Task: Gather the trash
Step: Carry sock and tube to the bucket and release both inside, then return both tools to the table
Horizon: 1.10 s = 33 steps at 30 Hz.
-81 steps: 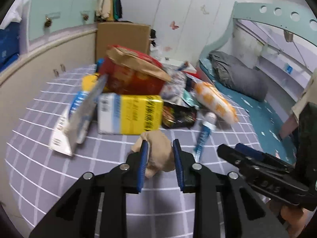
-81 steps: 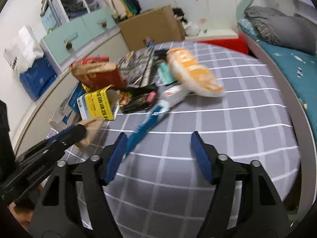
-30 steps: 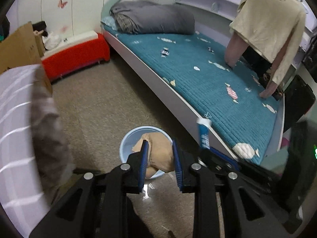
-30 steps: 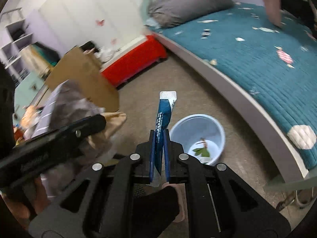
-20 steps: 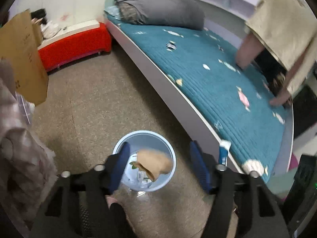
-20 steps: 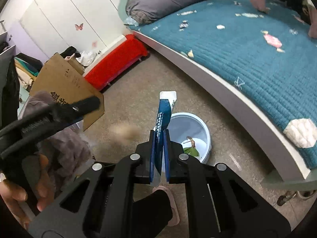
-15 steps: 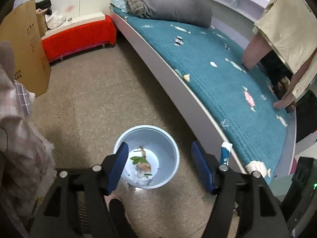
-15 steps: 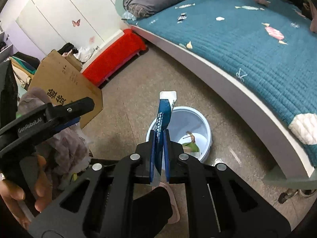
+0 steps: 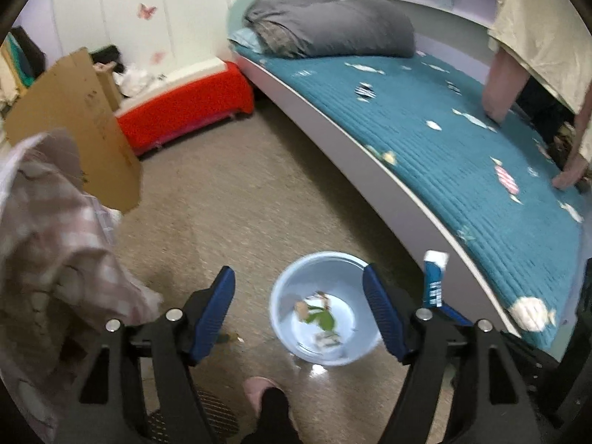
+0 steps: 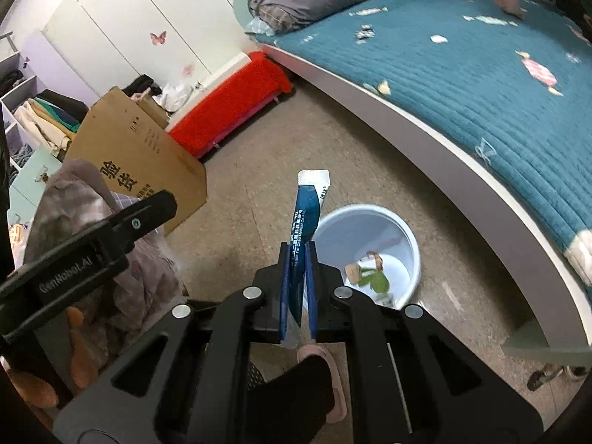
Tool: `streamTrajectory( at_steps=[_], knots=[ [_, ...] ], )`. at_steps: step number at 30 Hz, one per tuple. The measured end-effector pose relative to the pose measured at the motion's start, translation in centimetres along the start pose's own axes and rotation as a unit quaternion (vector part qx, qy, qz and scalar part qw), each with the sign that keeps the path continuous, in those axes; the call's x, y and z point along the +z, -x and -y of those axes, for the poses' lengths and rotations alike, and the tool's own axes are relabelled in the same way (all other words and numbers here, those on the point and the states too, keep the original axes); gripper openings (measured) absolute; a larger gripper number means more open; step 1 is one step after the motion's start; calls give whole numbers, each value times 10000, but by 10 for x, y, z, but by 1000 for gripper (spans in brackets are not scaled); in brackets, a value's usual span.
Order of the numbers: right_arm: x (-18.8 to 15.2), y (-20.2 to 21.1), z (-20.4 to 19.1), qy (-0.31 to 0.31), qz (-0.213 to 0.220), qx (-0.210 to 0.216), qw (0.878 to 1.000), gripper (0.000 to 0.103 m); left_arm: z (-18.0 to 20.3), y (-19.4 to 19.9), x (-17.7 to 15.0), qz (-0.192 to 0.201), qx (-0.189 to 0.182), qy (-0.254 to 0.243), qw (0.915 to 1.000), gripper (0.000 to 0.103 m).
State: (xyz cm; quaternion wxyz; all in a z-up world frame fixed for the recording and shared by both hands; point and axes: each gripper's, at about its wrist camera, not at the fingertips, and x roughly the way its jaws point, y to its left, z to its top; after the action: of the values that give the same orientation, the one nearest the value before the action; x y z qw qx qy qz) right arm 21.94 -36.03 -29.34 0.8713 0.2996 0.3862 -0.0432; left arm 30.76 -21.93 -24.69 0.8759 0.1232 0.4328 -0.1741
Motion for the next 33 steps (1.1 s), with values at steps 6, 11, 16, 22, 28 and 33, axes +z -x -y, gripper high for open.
streamTrajectory(
  at_steps=[6,11,16,22,28,33],
  knots=[
    [15,-8,-7,34,366,-80,9993,61,-6,21,12,399,469,32,9981,79],
    [13,1,-1,-55,280,-51,9996,61,-1,34,13,458,494,-80,9977,79],
    [4,28,-7,-35,253,-72,9996,61,5,60,11,579,442,-175,9972,79],
    [-2,72,-47,303,415,247,9984,61,-6,108,-1,831,318,-187,9959,79],
    [-5,106,-112,879,540,687,9923,62,-45,174,-9,1231,264,61,9920,80],
    [-16,115,-176,1411,475,1141,9823,62,-109,219,-23,1425,271,439,9884,81]
  ],
)
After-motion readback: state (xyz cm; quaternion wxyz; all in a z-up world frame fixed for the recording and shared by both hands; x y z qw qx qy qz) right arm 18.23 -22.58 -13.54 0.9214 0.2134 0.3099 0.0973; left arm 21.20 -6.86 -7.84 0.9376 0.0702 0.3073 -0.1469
